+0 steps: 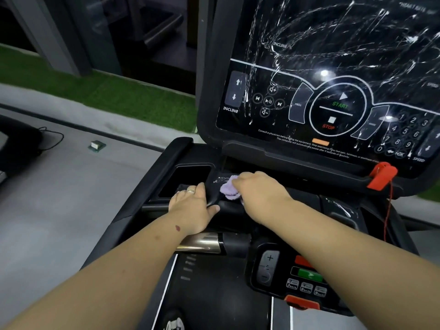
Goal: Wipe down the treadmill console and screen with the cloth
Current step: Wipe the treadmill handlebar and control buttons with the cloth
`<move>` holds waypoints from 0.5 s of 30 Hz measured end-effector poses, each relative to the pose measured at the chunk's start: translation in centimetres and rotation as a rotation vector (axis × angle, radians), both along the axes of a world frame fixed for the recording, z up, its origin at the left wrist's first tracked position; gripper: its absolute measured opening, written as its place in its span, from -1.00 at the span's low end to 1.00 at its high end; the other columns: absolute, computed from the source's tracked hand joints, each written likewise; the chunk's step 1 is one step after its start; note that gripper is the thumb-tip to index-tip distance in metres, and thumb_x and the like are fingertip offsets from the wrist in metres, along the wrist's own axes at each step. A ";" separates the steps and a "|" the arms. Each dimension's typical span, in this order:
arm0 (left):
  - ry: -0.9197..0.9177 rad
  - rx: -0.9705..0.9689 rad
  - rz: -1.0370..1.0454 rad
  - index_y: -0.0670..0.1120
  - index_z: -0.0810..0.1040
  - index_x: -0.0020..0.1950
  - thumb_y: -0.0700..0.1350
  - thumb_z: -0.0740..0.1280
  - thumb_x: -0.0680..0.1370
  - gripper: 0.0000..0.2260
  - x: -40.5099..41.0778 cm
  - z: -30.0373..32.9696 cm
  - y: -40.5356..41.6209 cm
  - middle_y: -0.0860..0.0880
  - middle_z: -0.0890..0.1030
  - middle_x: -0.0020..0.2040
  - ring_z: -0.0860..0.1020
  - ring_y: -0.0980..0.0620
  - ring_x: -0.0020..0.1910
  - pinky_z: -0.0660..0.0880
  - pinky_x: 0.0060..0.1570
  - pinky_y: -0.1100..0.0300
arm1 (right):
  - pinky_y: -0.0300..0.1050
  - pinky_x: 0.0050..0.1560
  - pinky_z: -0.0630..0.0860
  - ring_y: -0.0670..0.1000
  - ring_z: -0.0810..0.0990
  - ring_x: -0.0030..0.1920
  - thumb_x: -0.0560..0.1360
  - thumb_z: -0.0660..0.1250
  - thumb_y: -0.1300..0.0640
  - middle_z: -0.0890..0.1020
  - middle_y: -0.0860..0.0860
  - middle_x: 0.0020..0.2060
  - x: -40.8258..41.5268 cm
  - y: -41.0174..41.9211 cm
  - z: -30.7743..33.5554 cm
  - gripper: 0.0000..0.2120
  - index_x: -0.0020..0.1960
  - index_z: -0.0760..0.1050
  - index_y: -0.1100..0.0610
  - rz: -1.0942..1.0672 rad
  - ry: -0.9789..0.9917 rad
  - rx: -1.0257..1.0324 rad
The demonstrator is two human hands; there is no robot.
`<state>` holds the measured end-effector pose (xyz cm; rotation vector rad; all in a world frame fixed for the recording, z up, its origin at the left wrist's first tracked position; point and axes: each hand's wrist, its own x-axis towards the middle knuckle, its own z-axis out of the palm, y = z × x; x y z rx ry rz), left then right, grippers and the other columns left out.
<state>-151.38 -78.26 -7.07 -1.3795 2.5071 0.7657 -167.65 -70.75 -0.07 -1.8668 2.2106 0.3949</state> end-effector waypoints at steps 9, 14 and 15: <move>-0.003 -0.024 -0.014 0.00 0.26 0.53 0.35 0.22 0.56 -0.35 0.6 -0.3 -0.4 -0.05 0.39 0.46 0.36 -0.12 0.44 0.24 0.45 0.01 | -0.05 0.12 0.48 0.13 0.51 0.19 0.52 0.32 0.23 0.48 -0.01 0.17 0.1 -0.1 -0.2 -0.68 0.26 0.48 0.07 0.007 -0.008 0.006; 0.010 -0.023 -0.019 0.01 0.27 0.53 0.34 0.25 0.55 -0.34 0.7 -0.6 -0.5 -0.03 0.40 0.45 0.36 -0.10 0.44 0.23 0.46 0.02 | -0.11 0.06 0.38 0.11 0.47 0.18 0.54 0.29 0.21 0.44 -0.03 0.24 0.4 -0.5 0.6 -0.63 0.34 0.43 0.05 0.039 -0.024 0.050; 0.014 -0.027 -0.016 0.02 0.29 0.52 0.35 0.25 0.54 -0.35 0.7 -0.6 -0.5 -0.03 0.41 0.43 0.37 -0.10 0.43 0.23 0.46 0.02 | -0.09 0.06 0.43 0.11 0.49 0.16 0.54 0.28 0.22 0.44 -0.03 0.22 -0.5 0.3 1.0 -0.63 0.33 0.44 0.05 0.020 -0.014 0.073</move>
